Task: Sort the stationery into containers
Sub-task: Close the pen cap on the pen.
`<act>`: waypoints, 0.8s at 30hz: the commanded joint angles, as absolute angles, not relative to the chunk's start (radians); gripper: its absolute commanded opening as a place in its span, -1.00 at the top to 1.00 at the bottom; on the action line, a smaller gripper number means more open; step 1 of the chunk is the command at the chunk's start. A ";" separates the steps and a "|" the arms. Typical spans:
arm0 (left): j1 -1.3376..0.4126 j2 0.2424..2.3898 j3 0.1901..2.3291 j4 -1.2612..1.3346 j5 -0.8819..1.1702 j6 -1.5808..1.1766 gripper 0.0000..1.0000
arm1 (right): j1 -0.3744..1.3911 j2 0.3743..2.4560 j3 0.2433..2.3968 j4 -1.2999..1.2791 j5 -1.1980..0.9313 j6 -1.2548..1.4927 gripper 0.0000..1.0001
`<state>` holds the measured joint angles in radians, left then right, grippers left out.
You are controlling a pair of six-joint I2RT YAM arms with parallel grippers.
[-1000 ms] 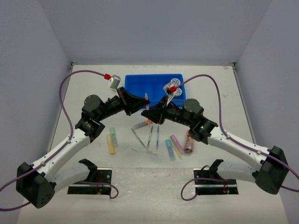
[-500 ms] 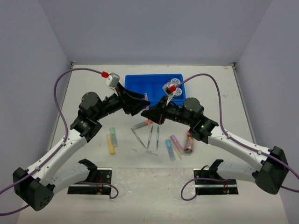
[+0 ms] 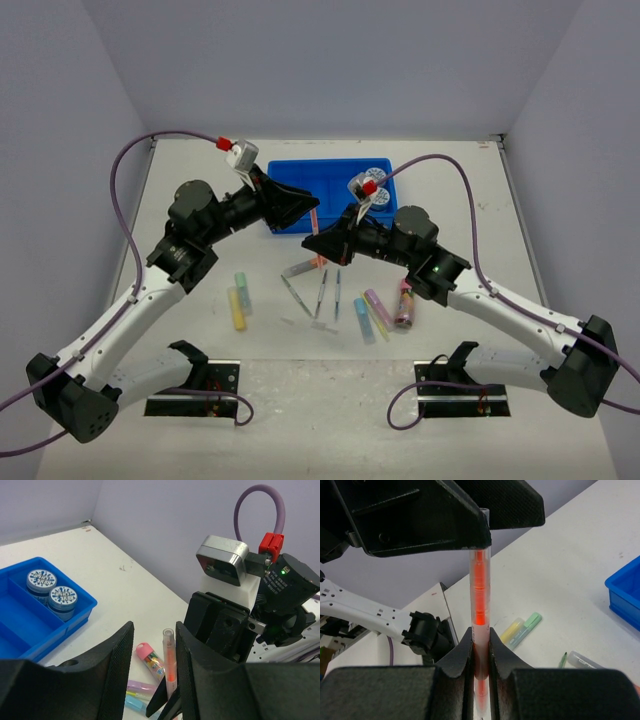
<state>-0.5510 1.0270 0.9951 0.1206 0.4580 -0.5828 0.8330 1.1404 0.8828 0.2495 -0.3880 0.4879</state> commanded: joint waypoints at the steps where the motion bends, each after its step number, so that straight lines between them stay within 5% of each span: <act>1: -0.554 1.034 1.002 0.152 0.528 -0.591 0.23 | 0.834 1.129 0.941 0.247 -0.403 0.465 1.00; 3: -0.557 1.039 1.000 0.157 0.540 -0.595 0.34 | 0.833 1.132 0.945 0.247 -0.405 0.466 1.00; 5: -0.563 1.043 0.994 0.161 0.549 -0.595 0.80 | 0.833 1.132 0.948 0.250 -0.400 0.468 1.00; 7: -0.566 1.045 0.989 0.161 0.552 -0.595 0.98 | 0.834 1.134 0.952 0.249 -0.392 0.467 1.00; 24: -0.670 1.027 0.835 0.161 0.473 -0.588 1.00 | 0.695 1.317 1.387 0.108 -0.379 0.413 1.00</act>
<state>-0.5920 1.0275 0.9178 0.3243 0.3290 -0.5889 0.7706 1.3099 1.2139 -0.0771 -0.4488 0.4210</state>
